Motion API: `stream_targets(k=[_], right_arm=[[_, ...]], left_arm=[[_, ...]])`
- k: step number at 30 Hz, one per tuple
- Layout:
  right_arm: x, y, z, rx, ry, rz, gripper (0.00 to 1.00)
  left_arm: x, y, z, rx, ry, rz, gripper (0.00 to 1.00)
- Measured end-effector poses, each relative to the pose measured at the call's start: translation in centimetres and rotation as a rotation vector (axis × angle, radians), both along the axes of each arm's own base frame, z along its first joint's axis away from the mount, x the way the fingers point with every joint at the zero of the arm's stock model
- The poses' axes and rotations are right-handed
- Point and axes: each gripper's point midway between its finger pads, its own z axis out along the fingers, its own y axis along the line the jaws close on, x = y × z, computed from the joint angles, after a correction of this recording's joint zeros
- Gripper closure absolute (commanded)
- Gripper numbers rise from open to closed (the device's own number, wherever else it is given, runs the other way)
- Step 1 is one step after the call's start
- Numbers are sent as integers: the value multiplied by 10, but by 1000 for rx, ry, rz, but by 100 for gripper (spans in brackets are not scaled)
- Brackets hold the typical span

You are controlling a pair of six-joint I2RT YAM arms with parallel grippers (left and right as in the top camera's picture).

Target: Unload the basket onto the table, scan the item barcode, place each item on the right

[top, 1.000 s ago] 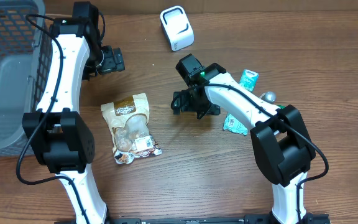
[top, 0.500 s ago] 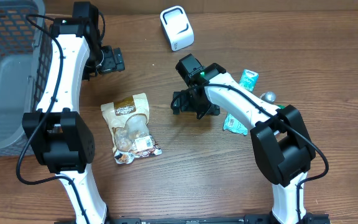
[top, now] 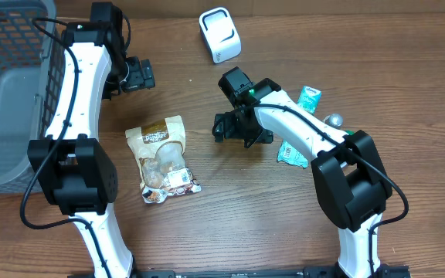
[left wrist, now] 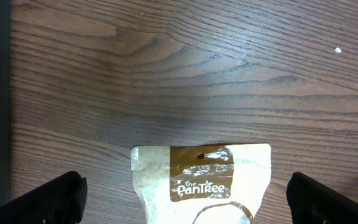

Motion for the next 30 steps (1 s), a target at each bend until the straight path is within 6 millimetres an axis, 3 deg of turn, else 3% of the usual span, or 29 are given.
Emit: stream_targets(k=[30], right_arm=[[6,4,1,15,-23,0,0]], left_arm=[[0,0,0,0,0,0,0]])
